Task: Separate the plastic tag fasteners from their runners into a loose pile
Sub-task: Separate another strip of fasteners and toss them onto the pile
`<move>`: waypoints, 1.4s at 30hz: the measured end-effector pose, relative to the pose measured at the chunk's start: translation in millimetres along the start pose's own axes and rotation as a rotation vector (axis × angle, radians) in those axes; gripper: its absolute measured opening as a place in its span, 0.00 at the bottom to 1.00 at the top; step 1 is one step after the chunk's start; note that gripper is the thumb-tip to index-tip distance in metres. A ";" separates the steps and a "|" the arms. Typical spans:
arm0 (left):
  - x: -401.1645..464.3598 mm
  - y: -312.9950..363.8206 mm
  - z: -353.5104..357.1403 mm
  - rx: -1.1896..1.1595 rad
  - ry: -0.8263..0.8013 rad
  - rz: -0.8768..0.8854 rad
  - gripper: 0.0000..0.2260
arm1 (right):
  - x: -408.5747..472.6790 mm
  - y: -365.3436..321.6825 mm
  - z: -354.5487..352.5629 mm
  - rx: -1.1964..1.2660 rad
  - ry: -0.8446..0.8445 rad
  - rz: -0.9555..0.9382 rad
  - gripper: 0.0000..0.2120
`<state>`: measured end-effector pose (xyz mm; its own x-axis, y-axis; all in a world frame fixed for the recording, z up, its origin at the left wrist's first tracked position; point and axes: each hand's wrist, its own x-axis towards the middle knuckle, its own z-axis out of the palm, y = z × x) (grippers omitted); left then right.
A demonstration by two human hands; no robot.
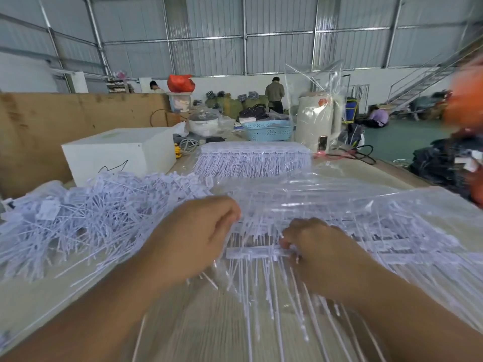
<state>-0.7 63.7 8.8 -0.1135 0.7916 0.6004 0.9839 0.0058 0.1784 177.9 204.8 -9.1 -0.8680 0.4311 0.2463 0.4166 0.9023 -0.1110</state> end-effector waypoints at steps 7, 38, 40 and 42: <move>-15.5 -4.1 -1.9 0.043 -0.228 -0.144 0.06 | -2.4 -9.5 -3.8 0.014 0.023 -0.064 0.09; -19.8 17.3 36.8 0.397 -0.182 -0.151 0.16 | 3.0 -21.6 6.6 -0.144 -0.052 0.076 0.18; -19.4 15.6 37.9 0.382 -0.190 -0.156 0.18 | 3.4 -23.9 5.2 -0.150 -0.009 0.068 0.18; -18.9 15.0 36.8 0.342 -0.190 -0.150 0.21 | 2.6 -23.5 2.4 -0.155 0.080 0.051 0.18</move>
<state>21.2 71.3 -28.5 -0.2635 0.8651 0.4268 0.9511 0.3069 -0.0351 165.2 184.7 -8.2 -0.8230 0.4689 0.3206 0.5017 0.8647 0.0231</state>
